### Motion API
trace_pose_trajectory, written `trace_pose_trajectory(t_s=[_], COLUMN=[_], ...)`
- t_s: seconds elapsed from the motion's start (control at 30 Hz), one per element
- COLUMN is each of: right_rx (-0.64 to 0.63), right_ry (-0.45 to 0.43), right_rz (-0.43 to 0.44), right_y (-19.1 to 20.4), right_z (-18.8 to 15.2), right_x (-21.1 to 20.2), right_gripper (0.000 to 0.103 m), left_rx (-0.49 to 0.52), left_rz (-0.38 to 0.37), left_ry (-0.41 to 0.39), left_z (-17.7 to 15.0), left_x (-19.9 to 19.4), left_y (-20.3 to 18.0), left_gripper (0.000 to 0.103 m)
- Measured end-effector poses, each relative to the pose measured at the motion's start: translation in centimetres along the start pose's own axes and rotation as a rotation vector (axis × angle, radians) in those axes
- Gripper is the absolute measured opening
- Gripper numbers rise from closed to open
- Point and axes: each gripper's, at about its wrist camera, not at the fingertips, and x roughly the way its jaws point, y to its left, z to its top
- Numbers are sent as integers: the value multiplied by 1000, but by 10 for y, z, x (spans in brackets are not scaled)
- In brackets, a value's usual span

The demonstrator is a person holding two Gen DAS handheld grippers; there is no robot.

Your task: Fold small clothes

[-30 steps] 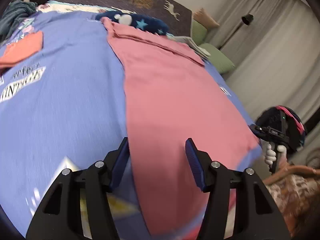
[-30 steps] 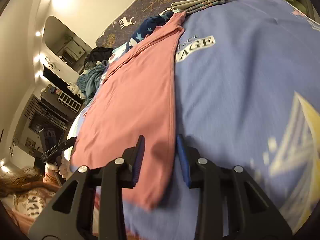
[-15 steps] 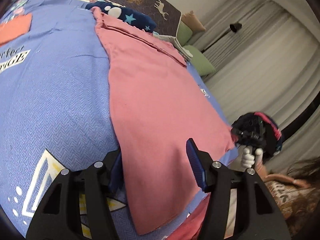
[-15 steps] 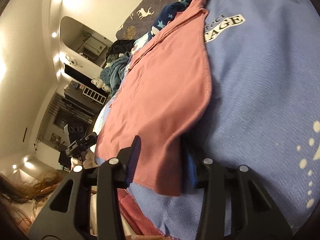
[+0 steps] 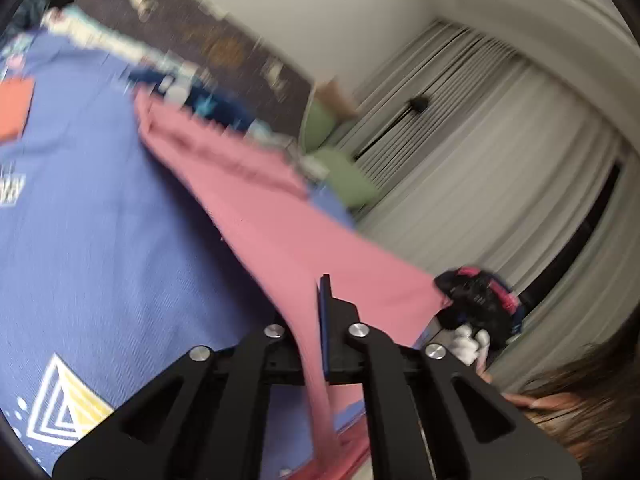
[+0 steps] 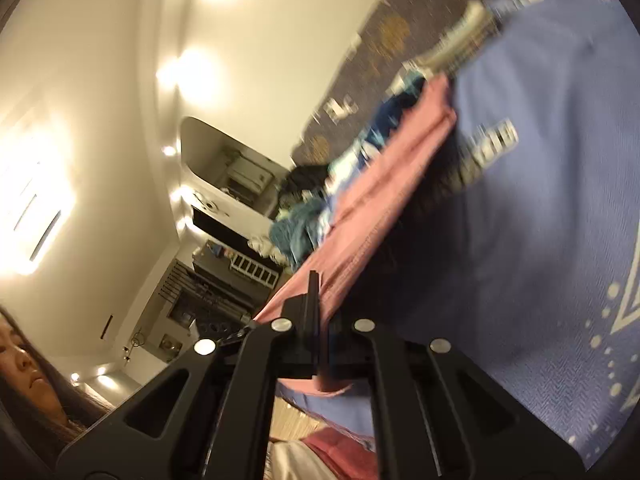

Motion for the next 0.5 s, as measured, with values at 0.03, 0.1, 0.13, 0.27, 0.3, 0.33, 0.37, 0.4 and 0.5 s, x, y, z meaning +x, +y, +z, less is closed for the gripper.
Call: trace_pose_trajectory(t_s=[0.03, 0.1, 0.13, 0.27, 0.3, 0.33, 0.37, 0.4, 0.5], right_rx=[-14, -29, -36, -110, -129, -137, -130, -118, -99], right_ry=[-19, -34, -41, -99, -106, -108, -110, -113, -133], right_rz=[12, 41, 60, 87, 70, 50, 39, 38, 56], right_y=[8, 17, 21, 49, 54, 56, 56, 54, 55], right_z=[1, 4, 5, 8, 8, 8, 7, 8, 8], right_x=[-6, -15, -18, -37, -39, -43, -44, -44, -46], right_gripper=[3, 3, 3, 3, 3, 3, 3, 3, 3], left_rx=[8, 21, 26, 68, 68, 57, 36, 23, 31], left_rz=[-22, -50, -57, -72, -62, -62, -70, -73, -87], left_ry=[-32, -78, -97, -144, -145, -144, -144, -149, -180], left_z=[3, 5, 4, -5, -8, -9, -11, -13, -11], left_x=[-8, -23, -28, -43, -44, -44, -46, -47, -54], left_y=[-7, -17, -22, -47, -49, -49, -49, -51, -61], left_gripper=[1, 1, 1, 1, 1, 1, 1, 1, 1])
